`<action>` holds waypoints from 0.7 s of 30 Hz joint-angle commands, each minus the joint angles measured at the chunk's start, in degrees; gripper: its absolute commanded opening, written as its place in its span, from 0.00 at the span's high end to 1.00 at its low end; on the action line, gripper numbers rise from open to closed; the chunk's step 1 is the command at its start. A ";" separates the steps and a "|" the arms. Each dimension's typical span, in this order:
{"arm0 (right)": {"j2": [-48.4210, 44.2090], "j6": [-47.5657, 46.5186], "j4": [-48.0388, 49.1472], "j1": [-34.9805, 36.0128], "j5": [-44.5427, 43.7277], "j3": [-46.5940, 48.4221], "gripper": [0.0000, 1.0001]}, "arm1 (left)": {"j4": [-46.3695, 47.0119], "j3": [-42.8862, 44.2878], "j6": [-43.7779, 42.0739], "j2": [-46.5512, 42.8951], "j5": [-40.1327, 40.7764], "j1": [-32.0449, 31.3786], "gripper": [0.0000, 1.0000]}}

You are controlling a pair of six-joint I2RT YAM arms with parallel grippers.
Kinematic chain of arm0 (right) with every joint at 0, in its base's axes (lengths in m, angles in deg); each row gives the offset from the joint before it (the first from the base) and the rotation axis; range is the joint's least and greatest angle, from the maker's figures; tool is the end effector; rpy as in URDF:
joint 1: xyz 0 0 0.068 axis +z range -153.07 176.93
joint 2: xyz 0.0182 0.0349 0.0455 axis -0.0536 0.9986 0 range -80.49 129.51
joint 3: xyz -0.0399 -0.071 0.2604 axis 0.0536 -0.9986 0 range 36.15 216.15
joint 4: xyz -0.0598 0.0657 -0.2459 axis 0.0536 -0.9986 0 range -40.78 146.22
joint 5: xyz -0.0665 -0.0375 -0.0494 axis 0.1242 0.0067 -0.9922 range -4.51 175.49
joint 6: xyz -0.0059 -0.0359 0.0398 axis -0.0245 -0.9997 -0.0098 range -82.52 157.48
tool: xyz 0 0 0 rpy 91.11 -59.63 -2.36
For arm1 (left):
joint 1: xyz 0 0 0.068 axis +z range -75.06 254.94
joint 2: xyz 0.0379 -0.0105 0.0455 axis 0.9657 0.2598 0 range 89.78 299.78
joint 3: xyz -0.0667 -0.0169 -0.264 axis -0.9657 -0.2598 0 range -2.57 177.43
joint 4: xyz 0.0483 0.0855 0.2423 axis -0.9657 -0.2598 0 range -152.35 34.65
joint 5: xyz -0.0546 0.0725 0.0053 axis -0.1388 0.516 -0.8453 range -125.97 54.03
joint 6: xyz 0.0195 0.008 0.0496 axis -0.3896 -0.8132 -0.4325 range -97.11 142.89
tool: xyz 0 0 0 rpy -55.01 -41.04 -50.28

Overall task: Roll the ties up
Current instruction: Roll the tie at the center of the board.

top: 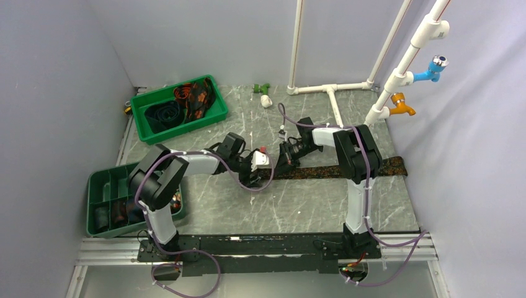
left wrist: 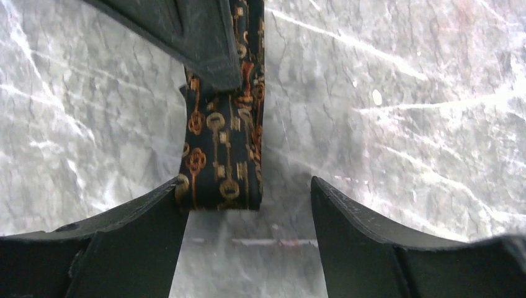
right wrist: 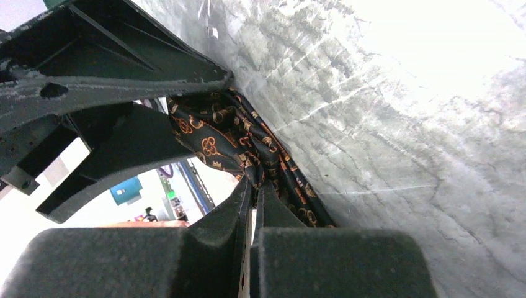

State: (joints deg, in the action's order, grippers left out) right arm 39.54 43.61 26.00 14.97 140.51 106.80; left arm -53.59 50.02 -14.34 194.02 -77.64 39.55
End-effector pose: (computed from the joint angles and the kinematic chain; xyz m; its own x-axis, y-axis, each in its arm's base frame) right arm 0.3469 0.1437 0.1023 -0.9638 -0.2497 -0.0936 -0.2167 0.5289 0.8205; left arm 0.2707 -0.2212 0.1376 -0.0234 0.5711 -0.8205 0.9997 0.0193 -0.0150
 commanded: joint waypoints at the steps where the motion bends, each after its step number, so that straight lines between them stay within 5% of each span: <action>1: 2.56 -3.70 -2.41 -0.37 -8.91 0.79 1.00 | 4.48 -3.96 1.15 -3.33 0.04 0.98 0.26; 13: 4.57 -4.65 -4.36 -0.35 -10.10 2.09 1.00 | 10.33 -2.68 4.24 -4.01 -2.36 0.28 0.52; 21: 5.35 -4.72 -4.64 -0.38 -8.22 3.17 1.00 | 10.84 2.79 9.17 -1.47 -2.19 -3.72 0.58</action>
State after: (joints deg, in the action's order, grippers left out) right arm 41.92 42.52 21.30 14.90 140.62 110.06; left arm -45.31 48.52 -8.86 191.92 -77.60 38.06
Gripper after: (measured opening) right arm 0.019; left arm 0.426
